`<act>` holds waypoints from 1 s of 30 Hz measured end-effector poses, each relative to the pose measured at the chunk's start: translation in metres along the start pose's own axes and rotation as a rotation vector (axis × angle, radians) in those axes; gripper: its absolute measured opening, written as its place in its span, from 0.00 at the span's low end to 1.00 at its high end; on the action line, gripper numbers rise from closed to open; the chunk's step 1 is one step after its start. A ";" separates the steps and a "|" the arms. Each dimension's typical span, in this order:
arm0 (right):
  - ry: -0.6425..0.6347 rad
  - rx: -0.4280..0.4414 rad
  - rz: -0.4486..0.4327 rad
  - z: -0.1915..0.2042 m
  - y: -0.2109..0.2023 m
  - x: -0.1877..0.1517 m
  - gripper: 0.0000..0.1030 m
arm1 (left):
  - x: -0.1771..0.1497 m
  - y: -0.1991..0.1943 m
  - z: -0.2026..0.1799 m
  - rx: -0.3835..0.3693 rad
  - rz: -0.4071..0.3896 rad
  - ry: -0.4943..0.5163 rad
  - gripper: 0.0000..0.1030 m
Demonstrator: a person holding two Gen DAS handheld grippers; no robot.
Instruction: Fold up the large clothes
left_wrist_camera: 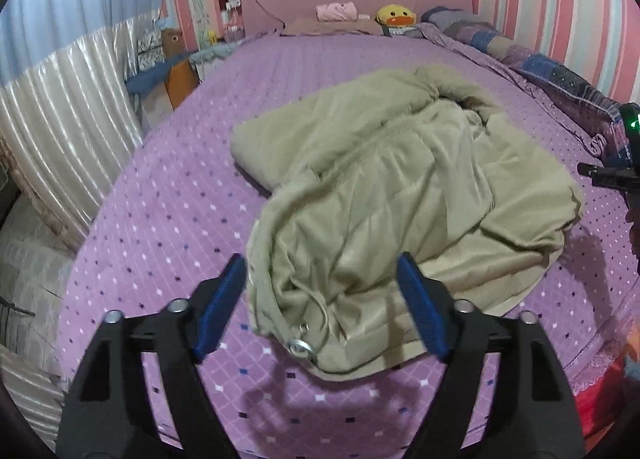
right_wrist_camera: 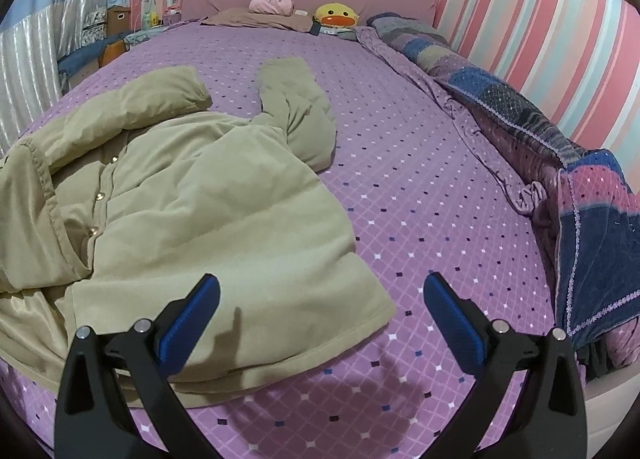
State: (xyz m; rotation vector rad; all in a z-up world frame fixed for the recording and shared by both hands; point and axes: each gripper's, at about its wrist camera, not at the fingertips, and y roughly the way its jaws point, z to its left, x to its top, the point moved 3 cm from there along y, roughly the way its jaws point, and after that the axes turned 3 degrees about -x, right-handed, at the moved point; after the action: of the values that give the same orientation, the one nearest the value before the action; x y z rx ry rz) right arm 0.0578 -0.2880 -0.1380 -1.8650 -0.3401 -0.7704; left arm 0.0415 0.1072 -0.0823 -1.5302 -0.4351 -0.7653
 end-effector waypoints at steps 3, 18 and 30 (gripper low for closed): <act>-0.001 -0.002 -0.005 -0.002 -0.001 0.005 0.99 | 0.024 0.002 0.007 0.013 -0.007 0.017 0.80; -0.057 0.048 0.070 -0.008 0.045 0.037 0.98 | 0.102 0.144 0.014 -0.304 0.325 -0.026 0.14; -0.183 0.144 0.180 -0.029 0.114 0.031 0.98 | -0.003 0.081 -0.089 -0.458 0.317 0.180 0.14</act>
State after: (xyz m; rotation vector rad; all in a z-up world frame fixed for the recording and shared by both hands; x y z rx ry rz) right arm 0.1339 -0.3655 -0.1925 -1.8048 -0.3291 -0.4427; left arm 0.0761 0.0107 -0.1454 -1.8756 0.1297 -0.7739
